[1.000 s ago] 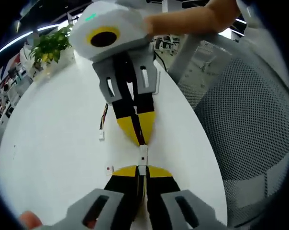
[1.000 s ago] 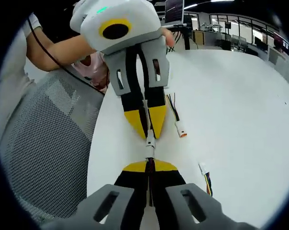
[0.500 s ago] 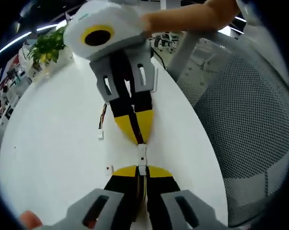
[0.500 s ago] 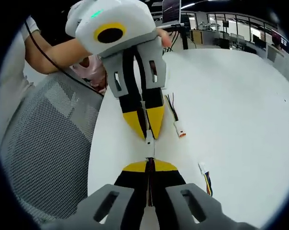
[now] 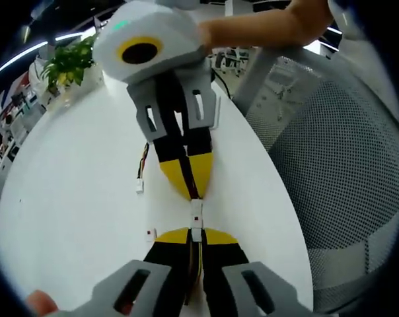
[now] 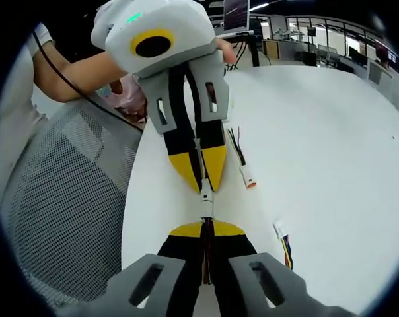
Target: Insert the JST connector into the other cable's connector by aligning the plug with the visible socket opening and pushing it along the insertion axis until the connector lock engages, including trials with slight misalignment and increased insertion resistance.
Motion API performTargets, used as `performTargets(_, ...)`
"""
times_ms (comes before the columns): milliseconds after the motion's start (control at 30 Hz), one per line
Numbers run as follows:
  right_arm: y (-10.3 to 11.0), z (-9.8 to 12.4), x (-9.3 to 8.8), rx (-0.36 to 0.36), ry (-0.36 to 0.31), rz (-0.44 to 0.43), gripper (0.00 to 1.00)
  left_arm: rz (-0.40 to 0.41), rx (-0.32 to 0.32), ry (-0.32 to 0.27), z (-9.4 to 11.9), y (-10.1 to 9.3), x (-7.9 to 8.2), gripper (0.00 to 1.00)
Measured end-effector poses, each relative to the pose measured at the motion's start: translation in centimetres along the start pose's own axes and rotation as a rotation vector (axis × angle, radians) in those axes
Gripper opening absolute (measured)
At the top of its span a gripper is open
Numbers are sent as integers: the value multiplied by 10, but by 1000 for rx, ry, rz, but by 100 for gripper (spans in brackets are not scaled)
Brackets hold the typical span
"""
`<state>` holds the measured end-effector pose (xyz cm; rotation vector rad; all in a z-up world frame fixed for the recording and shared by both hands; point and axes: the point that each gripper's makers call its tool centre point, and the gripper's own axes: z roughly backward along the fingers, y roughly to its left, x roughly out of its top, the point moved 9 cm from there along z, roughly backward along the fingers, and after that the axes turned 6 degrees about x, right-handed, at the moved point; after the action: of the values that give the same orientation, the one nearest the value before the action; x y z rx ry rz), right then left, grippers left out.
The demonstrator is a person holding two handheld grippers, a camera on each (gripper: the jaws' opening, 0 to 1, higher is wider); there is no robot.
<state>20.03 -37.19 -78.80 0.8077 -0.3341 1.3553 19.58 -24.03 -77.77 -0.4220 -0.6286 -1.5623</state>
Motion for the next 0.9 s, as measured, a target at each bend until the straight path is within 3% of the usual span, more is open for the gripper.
performTargets(267, -1, 1, -1, 3, 2, -48, 0, -1, 8, -12, 1, 0, 2, 0)
performTargets(500, 0, 2, 0, 1, 1, -41, 0, -3, 12, -14, 2, 1, 3, 0)
performTargets(900, 0, 6, 5, 13, -54, -62, 0, 4, 26, -34, 4, 3, 6, 0)
